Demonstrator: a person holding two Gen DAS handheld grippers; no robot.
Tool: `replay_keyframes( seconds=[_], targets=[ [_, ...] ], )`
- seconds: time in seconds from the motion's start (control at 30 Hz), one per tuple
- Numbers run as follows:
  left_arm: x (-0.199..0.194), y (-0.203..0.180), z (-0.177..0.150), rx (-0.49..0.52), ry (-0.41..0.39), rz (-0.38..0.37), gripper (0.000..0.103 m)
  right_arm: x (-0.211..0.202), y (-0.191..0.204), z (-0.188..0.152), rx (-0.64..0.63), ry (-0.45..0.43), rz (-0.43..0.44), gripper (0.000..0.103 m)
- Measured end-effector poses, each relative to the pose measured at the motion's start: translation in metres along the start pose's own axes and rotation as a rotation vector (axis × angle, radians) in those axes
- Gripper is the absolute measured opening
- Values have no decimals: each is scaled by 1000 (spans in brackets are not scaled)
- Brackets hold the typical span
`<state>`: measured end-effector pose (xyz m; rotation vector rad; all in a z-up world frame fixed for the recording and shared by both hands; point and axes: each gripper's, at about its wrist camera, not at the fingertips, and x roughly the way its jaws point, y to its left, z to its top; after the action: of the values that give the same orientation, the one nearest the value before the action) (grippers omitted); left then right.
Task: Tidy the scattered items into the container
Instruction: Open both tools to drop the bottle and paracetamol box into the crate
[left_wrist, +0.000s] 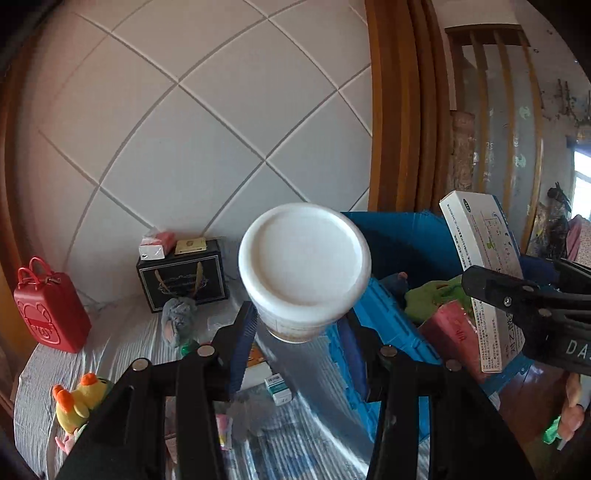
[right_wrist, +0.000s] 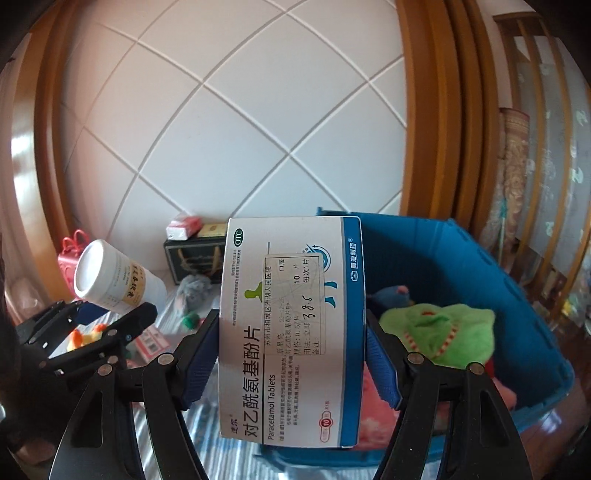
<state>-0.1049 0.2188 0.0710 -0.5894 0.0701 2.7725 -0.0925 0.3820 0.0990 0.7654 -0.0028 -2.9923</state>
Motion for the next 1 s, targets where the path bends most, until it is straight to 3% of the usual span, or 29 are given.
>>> replay_keyframes(
  seconds=[0.3,0.43,0.53,0.73,1.0],
  targets=[
    [34,-126,41,34,-36,-108,45,0,-135,5,70,10,-129,72],
    [65,-181,43,52,25,-140,45,14,-189,-3,64,54,-143,72],
    [91,-210,33,60,114,-147,45,31,-224,-13,67,109,-136,72],
    [126,-234,9,52,264,-117,45,54,-255,-37,54,179,-83,72],
    [145,-233,-14,28,385,-58,47,74,-254,-54,0,255,-38,72]
  ],
)
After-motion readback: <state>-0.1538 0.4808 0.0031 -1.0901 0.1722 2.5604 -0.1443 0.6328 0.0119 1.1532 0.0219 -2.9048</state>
